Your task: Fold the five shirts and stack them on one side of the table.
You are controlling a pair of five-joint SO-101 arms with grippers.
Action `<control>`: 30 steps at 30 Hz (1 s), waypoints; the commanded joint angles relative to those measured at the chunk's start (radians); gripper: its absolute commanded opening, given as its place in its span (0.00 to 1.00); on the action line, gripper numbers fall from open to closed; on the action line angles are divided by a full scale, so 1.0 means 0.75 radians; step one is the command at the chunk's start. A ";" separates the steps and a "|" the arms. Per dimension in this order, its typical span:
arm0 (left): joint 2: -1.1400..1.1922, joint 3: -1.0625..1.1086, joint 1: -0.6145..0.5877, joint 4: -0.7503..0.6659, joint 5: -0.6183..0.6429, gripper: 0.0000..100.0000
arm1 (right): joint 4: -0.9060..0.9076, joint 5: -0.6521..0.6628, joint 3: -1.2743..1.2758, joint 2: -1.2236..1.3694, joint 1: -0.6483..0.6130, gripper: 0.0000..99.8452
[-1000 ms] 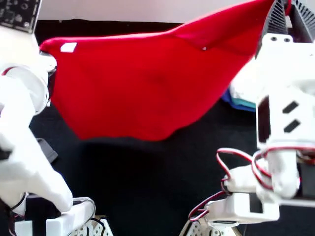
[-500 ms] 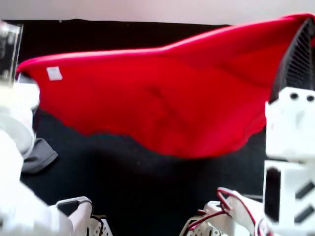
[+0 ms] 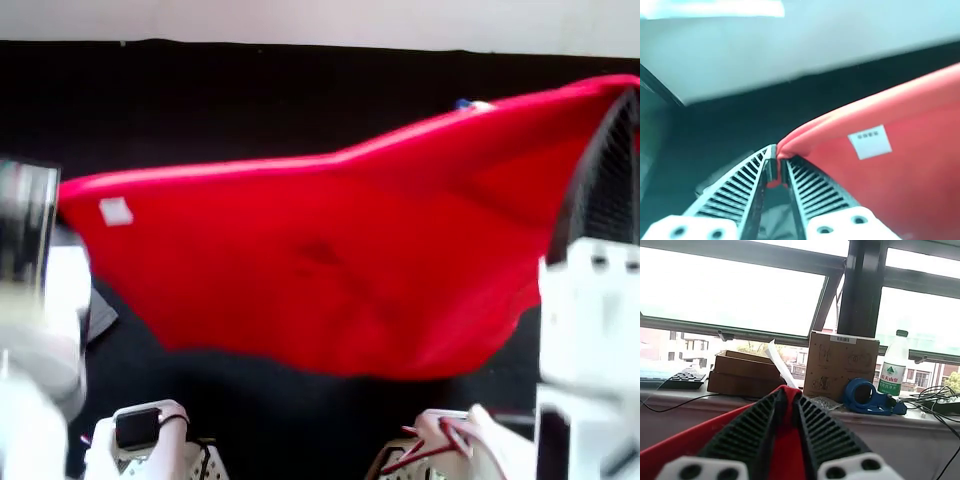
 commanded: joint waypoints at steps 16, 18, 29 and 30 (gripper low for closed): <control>-0.310 0.003 -0.019 -0.051 -0.002 0.01 | -0.054 0.004 0.171 -0.179 0.013 0.01; -0.302 0.030 -0.019 -0.076 -0.002 0.01 | -0.091 0.004 0.275 -0.173 0.013 0.01; 0.050 0.717 -0.011 -0.559 -0.086 0.01 | -0.715 0.008 1.548 -0.173 -0.064 0.01; 0.107 0.760 -0.011 -0.634 -0.086 0.01 | -0.815 0.008 1.674 -0.173 -0.079 0.01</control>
